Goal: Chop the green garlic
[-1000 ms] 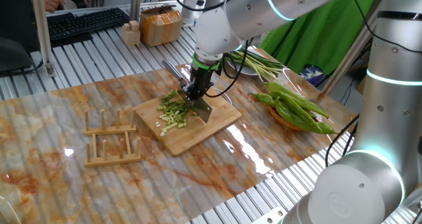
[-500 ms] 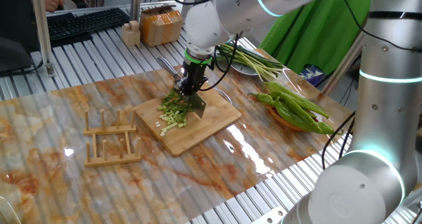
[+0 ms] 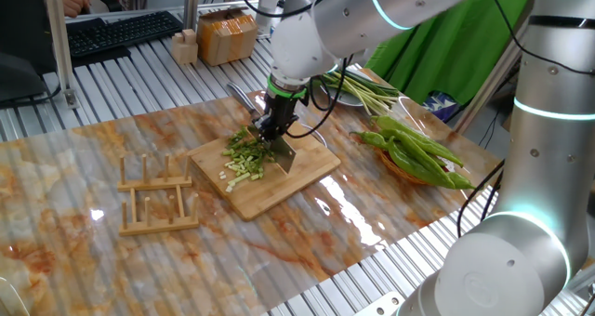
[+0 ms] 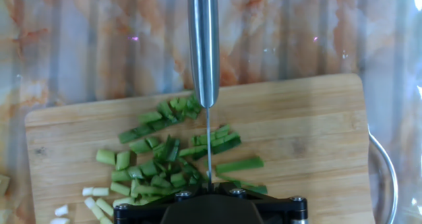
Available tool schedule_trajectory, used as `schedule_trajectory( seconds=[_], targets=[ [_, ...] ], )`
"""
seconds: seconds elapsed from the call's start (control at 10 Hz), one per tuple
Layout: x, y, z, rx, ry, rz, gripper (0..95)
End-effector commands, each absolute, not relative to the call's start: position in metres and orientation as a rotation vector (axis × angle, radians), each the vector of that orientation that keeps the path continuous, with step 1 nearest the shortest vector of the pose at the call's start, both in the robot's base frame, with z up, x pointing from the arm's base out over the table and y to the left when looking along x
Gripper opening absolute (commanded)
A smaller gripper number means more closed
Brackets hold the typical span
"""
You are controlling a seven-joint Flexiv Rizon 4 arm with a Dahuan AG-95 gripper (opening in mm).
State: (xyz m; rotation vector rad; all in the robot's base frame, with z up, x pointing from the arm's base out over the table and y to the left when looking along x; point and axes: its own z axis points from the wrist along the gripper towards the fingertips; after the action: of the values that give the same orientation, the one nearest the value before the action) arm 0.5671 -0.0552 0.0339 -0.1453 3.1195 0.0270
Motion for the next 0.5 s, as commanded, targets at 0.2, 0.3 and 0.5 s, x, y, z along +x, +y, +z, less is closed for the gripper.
schedule_trajectory(
  seconds=[0.2,0.3,0.5],
  targets=[
    [0.567,-0.056,0.024,-0.146,3.16,0.041,0.0],
    [0.569,-0.056,0.031,-0.147,3.171,0.037,0.0],
    [0.569,-0.056,0.044,-0.137,3.189,0.039,0.0]
  ],
)
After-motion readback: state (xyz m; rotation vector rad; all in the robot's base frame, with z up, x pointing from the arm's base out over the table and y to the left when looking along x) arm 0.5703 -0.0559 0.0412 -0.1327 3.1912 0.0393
